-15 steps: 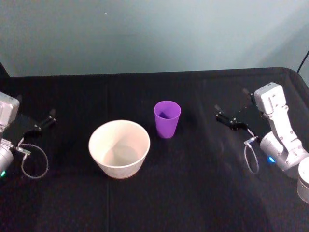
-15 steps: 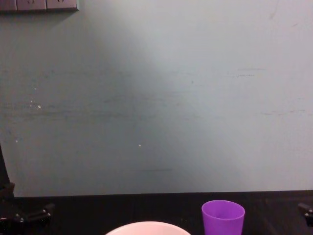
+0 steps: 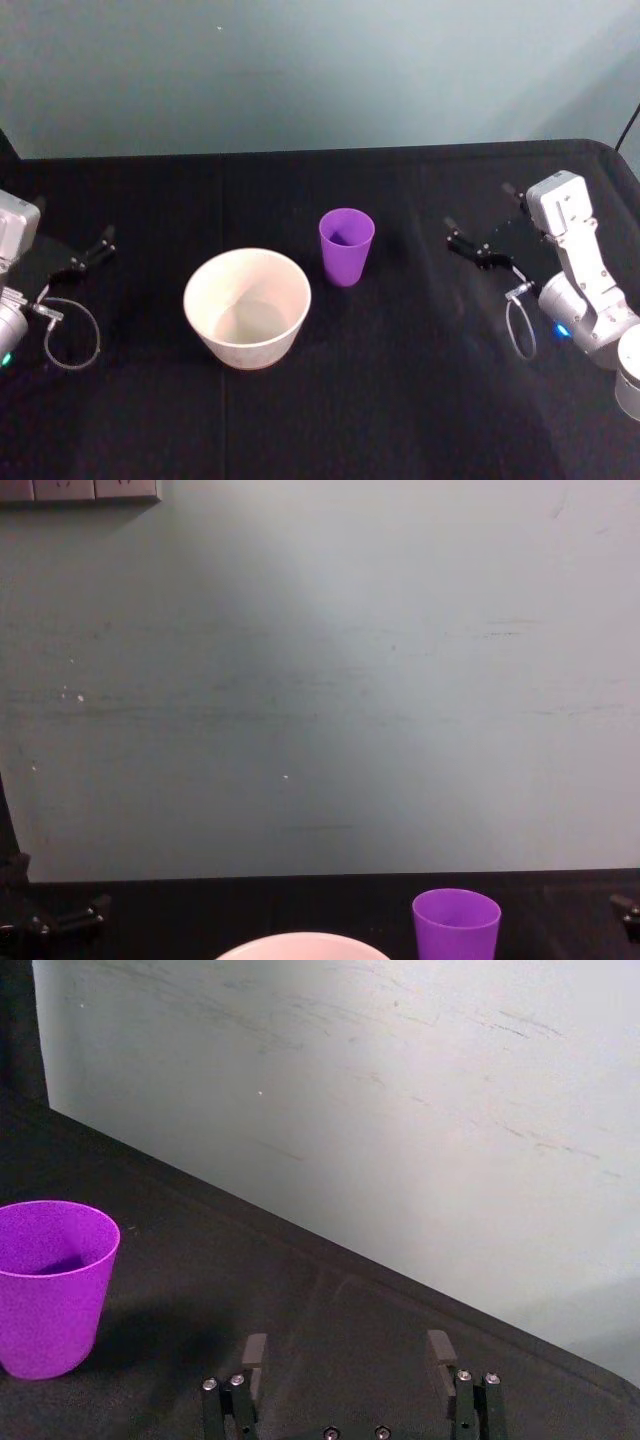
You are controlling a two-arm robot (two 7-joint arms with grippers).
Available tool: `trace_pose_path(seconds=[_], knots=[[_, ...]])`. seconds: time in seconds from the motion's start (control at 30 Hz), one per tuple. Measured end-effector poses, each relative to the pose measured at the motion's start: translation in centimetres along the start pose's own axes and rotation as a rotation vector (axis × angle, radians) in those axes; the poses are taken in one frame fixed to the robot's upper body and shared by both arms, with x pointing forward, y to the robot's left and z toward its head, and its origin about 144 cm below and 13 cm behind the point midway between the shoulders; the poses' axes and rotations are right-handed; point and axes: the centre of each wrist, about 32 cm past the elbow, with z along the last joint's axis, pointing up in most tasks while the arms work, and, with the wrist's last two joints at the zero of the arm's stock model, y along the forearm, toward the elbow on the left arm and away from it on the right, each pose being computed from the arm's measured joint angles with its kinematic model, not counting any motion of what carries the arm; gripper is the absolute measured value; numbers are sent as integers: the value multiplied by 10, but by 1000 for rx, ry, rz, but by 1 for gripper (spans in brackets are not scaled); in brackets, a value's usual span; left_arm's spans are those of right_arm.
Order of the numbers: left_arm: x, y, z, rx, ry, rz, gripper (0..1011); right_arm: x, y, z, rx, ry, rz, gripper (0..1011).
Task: Pick up the cup and pour the mung beans from the cup into the bowl.
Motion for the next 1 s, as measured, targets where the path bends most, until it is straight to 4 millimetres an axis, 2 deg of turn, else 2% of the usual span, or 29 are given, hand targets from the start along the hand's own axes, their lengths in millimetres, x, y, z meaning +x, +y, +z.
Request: trace_pose_path(seconds=[0.9, 1.0], knots=[[0, 0, 0, 0, 0, 0, 1011, 0, 0, 0, 3, 2, 0, 1003], [0, 0, 0, 0, 0, 0, 1011, 0, -10, -9, 31, 40, 15, 1003]])
